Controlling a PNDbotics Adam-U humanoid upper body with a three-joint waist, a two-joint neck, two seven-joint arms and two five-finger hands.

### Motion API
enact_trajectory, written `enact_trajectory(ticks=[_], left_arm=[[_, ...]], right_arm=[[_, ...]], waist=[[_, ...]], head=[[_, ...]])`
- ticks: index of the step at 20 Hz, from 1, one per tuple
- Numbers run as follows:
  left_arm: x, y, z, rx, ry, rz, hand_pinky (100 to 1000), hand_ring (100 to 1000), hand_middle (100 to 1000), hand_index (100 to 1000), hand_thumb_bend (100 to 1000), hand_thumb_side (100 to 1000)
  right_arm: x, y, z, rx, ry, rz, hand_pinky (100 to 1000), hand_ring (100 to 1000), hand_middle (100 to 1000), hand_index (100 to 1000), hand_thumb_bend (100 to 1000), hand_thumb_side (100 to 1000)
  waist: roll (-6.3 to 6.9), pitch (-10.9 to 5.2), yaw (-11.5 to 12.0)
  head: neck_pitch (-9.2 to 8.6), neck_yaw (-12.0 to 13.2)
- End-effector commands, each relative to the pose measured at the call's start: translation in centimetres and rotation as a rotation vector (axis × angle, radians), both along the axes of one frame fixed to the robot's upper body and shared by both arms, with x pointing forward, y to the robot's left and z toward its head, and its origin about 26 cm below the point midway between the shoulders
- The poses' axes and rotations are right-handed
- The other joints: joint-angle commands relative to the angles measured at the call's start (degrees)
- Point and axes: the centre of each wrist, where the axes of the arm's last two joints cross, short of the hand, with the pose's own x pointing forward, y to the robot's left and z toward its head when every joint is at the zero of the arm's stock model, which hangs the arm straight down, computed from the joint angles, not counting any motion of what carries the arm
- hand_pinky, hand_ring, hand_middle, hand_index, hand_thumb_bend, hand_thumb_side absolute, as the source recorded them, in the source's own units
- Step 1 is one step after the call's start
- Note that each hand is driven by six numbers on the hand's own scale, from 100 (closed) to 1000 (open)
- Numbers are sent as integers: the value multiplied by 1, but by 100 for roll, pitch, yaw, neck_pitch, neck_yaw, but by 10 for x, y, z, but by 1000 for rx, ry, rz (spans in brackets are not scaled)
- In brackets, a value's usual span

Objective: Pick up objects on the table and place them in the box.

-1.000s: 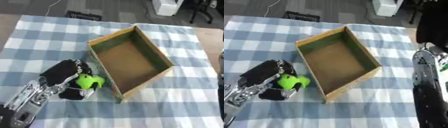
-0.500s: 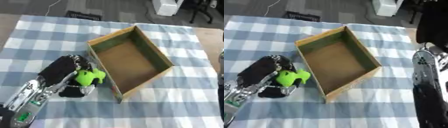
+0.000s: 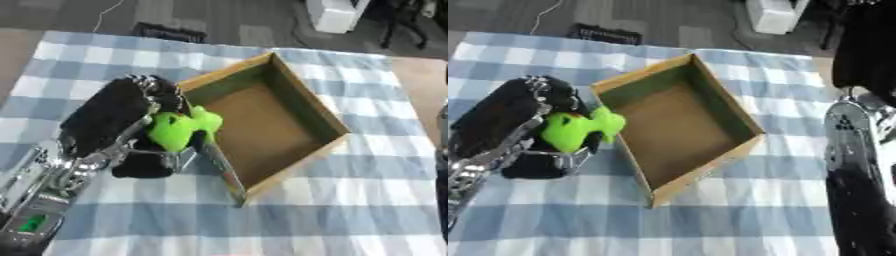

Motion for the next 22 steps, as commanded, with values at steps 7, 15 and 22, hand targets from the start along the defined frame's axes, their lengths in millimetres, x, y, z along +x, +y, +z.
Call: enact_trajectory(ticks=[7,15,22], left_arm=[[31,-5,26,7,-41,6,100,100,100,100,100,654],[72,-16,14,62,-69,-46,100,100,100,100,100,641],[106,-18,-11,22,-80,-173,100,100,100,185,100,566]], right_arm=[[-2,-5,12,108,-9,-31,556,518,500,620,100,740],[-2,9,19,150,-16,23,556,518,500,621,100,740],[-2,21,25,178,-20,87,557,518,500,622,100,739]], waist=[[72,-84,-143],[66,26,-399],[30,101,-629]], head=[[-402,108],[-367,220],[-400,515]])
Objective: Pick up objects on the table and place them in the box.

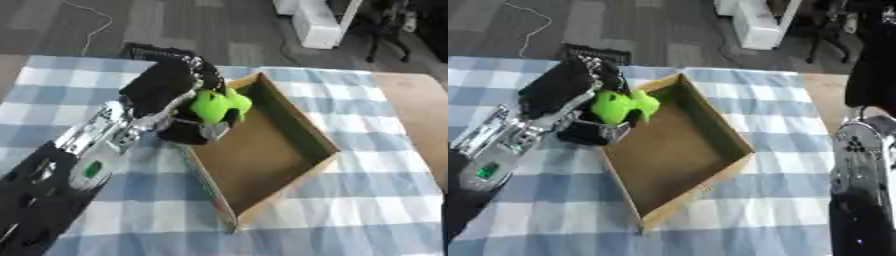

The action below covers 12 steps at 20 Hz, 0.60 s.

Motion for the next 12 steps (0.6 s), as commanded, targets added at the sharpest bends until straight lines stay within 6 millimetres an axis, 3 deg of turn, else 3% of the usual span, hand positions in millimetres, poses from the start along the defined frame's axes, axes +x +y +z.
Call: enact_trajectory(ticks=[1,2,3,4,5,6,7,12], left_arm=[[11,-2,-1,-4,-28,-82,100,255,300,375,100,568],[14,1,-6,31,-15,-84,373,528,671,662,100,734],[18,3,-10,70,2,-71,621,661,809,771,100,803],[21,6,-13,116,24,-39,865,757,890,840,183,845],[23,8,-14,152,40,-12,952,819,944,886,202,879],[23,11,-15,188,59,22,1000,906,1000,930,196,939],[23,12,-14,211,73,46,1000,932,1000,953,223,985],[3,33,11,128,92,112,1000,937,1000,972,211,1000]], right_arm=[[-4,5,11,-1,-37,32,557,518,500,622,100,739],[-4,6,11,-3,-39,38,556,518,500,622,100,739],[-4,7,12,-6,-41,43,556,518,500,622,100,739],[-4,7,12,-7,-42,45,556,518,500,622,100,749],[-4,7,12,-6,-42,47,556,517,500,622,100,739],[-4,7,12,-5,-42,47,556,517,500,622,100,738],[-4,7,13,-4,-42,47,556,517,500,622,100,737],[-4,3,14,-14,-45,31,557,516,499,620,100,736]], waist=[[25,-69,-55],[32,-62,-72],[38,-58,-83],[47,-56,-89],[56,-56,-91],[72,-59,-89],[83,-62,-85],[182,-93,5]], head=[[-69,134],[-64,150],[-54,163],[-43,178],[-35,187],[-14,184],[1,179],[123,75]])
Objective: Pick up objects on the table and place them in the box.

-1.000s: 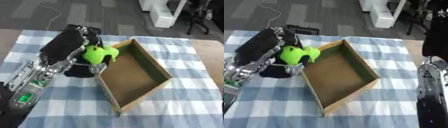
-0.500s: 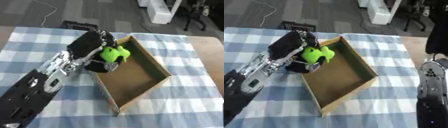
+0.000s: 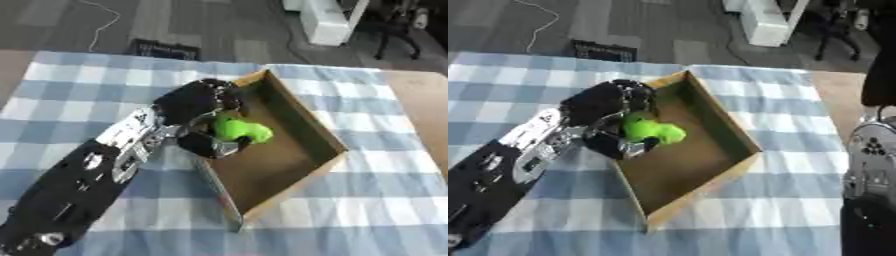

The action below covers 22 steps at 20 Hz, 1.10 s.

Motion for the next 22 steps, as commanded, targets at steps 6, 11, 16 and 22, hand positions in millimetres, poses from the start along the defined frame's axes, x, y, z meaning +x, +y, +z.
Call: enact_trajectory(ticks=[6,11,16,22], left_arm=[[-43,39,71,-471,-18,-30,919,839,999,988,167,1000],[-86,62,105,-764,53,-145,825,786,950,939,134,1000],[-119,83,89,-1023,-101,-228,452,423,509,696,100,842],[-122,80,42,-1254,-266,-410,331,281,365,599,100,805]], right_arm=[[-3,-9,6,-33,-26,-36,556,516,499,619,100,735],[-3,-13,4,-49,-25,-57,556,517,499,619,100,736],[-3,-18,2,-55,-26,-86,554,517,499,618,100,736],[-4,-29,-8,-106,-15,-139,552,517,500,612,100,737]], waist=[[79,-186,131],[94,-194,233],[60,-205,389],[-39,-370,695]], head=[[241,-219],[321,-378],[455,-491],[537,-622]])
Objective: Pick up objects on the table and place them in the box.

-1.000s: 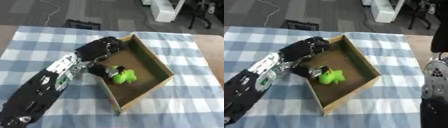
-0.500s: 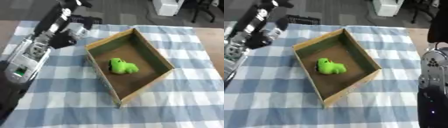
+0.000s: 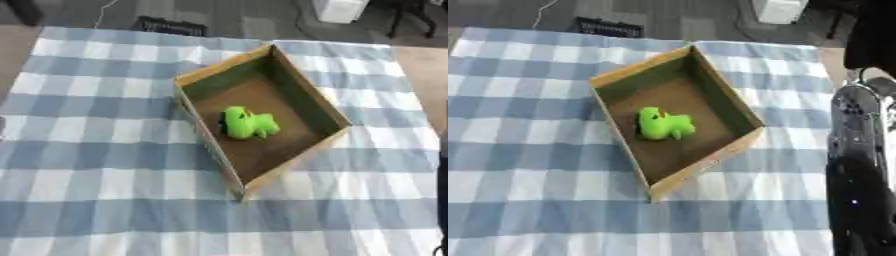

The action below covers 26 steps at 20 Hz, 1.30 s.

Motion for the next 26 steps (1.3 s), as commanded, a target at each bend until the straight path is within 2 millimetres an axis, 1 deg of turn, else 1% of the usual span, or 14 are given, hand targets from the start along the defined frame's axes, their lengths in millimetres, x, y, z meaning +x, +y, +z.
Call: enact_trajectory(ticks=[1,4,5,6,9,13,14,16,18,19,21,23,26], left_arm=[[-2,-7,2,-24,-136,-57,325,268,353,600,100,799],[-1,-17,0,-43,-141,-107,351,294,396,614,100,806],[0,-20,1,-48,-142,-129,345,287,390,613,100,806],[0,-22,1,-48,-142,-145,364,313,423,620,100,808],[1,-24,3,-38,-152,-174,372,325,444,626,100,809],[1,-24,4,-47,-153,-171,379,340,462,632,100,811],[2,-24,4,-51,-152,-169,390,353,478,640,100,822],[3,-25,11,-66,-155,-160,405,367,483,634,100,824],[4,-23,20,-76,-167,-146,400,364,486,635,100,826],[4,-23,19,-69,-149,-138,399,368,502,643,100,835],[3,-23,18,-50,-114,-123,394,368,507,646,100,840],[3,-23,18,-28,-82,-109,394,374,519,651,100,845],[3,-23,16,-2,-28,-105,393,381,532,662,100,851]], right_arm=[[-3,-8,2,-50,-31,-34,552,517,500,612,100,737],[-4,-13,-4,-75,-28,-53,550,517,500,612,100,739],[-4,-14,-5,-79,-26,-58,550,517,500,612,100,739],[-4,-15,-6,-83,-25,-61,549,518,500,614,100,741],[-5,-15,-8,-97,-25,-60,549,518,501,614,100,742],[-5,-14,-9,-101,-24,-55,549,519,500,614,100,742],[-5,-14,-9,-103,-23,-54,548,519,500,614,100,743],[-5,-14,-11,-112,-19,-53,547,519,501,615,100,744],[-5,-12,-12,-118,-18,-45,547,519,501,614,100,744],[-5,-11,-12,-120,-20,-39,547,519,501,614,100,744],[-5,-10,-12,-132,-24,-34,544,519,501,615,100,746],[-5,-10,-13,-139,-27,-30,543,518,500,615,100,743],[-5,-10,-11,-125,-31,-26,543,518,500,612,100,743]], waist=[[23,-132,55],[13,-175,135],[7,-179,155],[2,-178,167],[-9,-156,194],[3,-148,193],[2,-151,198],[-10,-168,203],[-37,-167,176],[-47,-160,167],[-59,-151,174],[-63,-146,175],[-51,-146,153]], head=[[-75,-115],[-293,-85],[-370,-87],[-422,-94],[-594,-148],[-680,-205],[-688,-228],[-706,-279],[-822,-325],[-913,-355],[-1028,-418],[-1120,-495],[-1234,-531]])
